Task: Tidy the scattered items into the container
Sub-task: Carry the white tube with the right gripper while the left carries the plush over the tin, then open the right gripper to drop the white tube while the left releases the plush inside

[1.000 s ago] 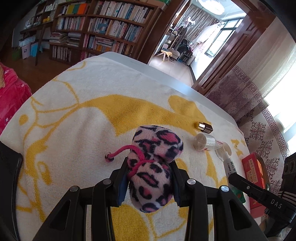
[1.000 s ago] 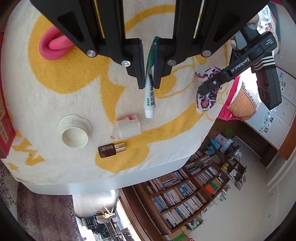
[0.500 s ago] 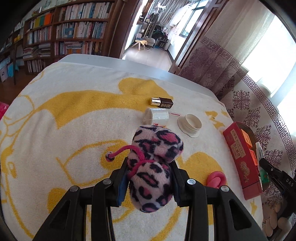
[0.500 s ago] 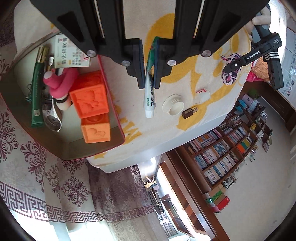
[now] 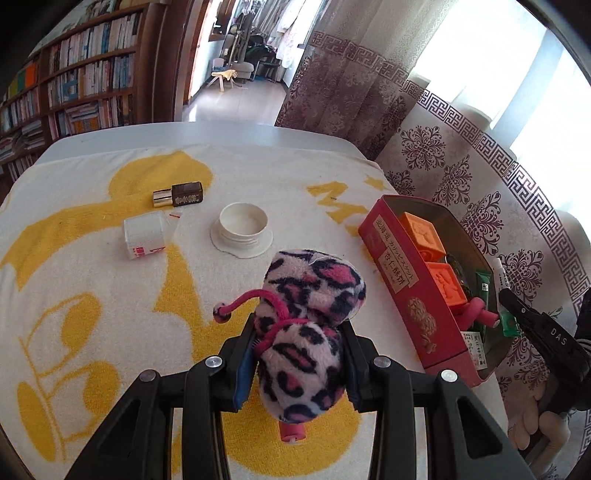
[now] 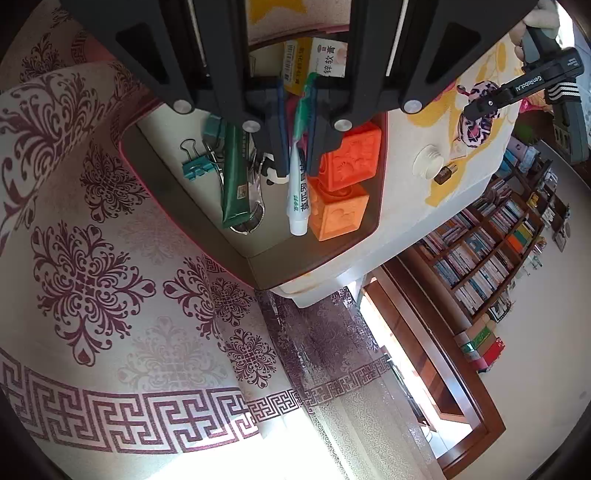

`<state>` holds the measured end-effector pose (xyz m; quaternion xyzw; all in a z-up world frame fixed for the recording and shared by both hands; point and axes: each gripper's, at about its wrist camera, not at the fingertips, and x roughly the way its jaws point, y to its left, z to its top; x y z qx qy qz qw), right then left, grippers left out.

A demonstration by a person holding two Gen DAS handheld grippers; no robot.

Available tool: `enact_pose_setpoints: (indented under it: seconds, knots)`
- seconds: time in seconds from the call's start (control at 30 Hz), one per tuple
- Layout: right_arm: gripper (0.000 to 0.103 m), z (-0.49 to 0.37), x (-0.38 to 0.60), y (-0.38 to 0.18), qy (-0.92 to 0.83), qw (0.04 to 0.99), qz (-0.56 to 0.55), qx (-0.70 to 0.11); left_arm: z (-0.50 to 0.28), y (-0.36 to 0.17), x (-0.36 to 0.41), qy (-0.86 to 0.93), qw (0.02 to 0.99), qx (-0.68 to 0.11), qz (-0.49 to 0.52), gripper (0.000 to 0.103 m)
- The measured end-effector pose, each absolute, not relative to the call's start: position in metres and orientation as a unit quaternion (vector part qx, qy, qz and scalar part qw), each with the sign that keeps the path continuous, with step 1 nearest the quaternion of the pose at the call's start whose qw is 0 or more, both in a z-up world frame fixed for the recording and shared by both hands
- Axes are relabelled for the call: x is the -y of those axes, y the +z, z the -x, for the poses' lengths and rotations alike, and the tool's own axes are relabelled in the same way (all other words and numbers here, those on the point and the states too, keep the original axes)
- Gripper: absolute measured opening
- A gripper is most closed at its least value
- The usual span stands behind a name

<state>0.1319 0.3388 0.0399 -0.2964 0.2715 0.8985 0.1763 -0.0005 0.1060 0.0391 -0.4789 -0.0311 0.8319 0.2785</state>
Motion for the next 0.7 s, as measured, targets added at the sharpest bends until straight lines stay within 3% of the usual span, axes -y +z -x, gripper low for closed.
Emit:
enact_pose_setpoints:
  seconds: [0.7]
  knots:
    - [0.011,-0.138,-0.352,0.026,0.903,0.161,0.306,-0.253,-0.012,0.054,-0.191,0.824,0.318,-0.012,0.468,0.041]
